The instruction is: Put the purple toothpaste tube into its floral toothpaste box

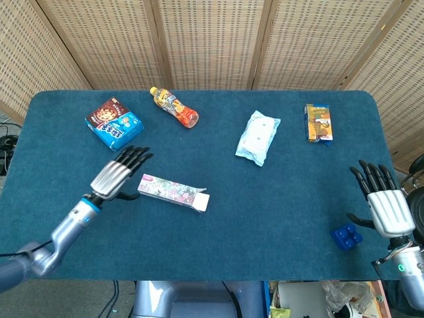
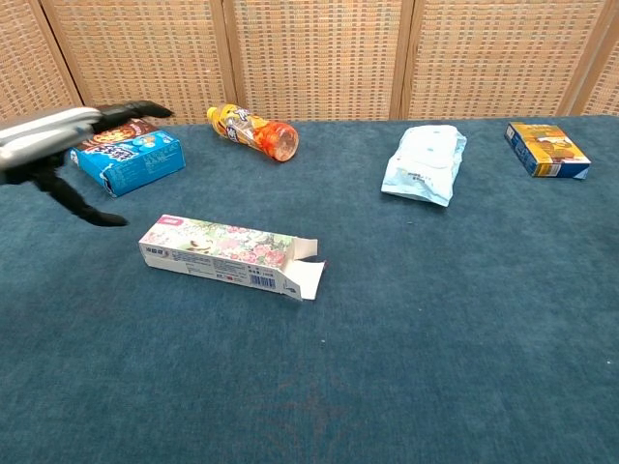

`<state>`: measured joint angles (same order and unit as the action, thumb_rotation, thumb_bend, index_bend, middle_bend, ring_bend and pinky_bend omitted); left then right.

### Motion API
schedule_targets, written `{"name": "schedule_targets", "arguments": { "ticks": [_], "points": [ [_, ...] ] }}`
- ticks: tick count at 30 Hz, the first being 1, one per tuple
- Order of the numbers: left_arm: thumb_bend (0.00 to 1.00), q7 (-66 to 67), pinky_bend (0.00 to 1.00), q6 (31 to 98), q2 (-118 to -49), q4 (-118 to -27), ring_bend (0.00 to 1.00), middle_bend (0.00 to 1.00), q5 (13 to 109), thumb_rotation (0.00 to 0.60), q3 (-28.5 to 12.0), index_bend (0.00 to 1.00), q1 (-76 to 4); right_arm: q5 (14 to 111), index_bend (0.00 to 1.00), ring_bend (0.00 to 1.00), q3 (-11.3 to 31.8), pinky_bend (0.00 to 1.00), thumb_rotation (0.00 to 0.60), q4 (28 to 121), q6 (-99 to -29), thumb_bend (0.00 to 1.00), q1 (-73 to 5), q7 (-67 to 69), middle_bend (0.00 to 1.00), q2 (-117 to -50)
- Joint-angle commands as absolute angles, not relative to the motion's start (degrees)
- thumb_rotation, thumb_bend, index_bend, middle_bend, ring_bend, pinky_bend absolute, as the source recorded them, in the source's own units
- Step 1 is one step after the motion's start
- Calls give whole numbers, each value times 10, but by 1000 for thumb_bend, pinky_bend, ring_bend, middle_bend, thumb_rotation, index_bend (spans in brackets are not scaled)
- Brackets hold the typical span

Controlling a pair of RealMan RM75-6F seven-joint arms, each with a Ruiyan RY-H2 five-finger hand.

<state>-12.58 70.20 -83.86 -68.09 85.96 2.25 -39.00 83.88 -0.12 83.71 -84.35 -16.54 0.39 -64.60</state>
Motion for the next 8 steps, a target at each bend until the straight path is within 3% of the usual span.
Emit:
{"name": "schedule_targets", "arguments": {
  "ticks": [1, 8],
  "points": [
    [166, 39, 0, 784, -698, -894, 0, 0, 755, 600, 14, 0, -276, 842, 0, 0, -3, 0, 600, 864, -869, 0, -140, -20, 0, -658],
    [166, 133, 0, 876, -643, -1007, 0, 0, 716, 600, 38, 0, -177, 869, 0, 0, -5, 0, 600, 883, -909, 0, -109, -45, 0, -676]
  ]
}}
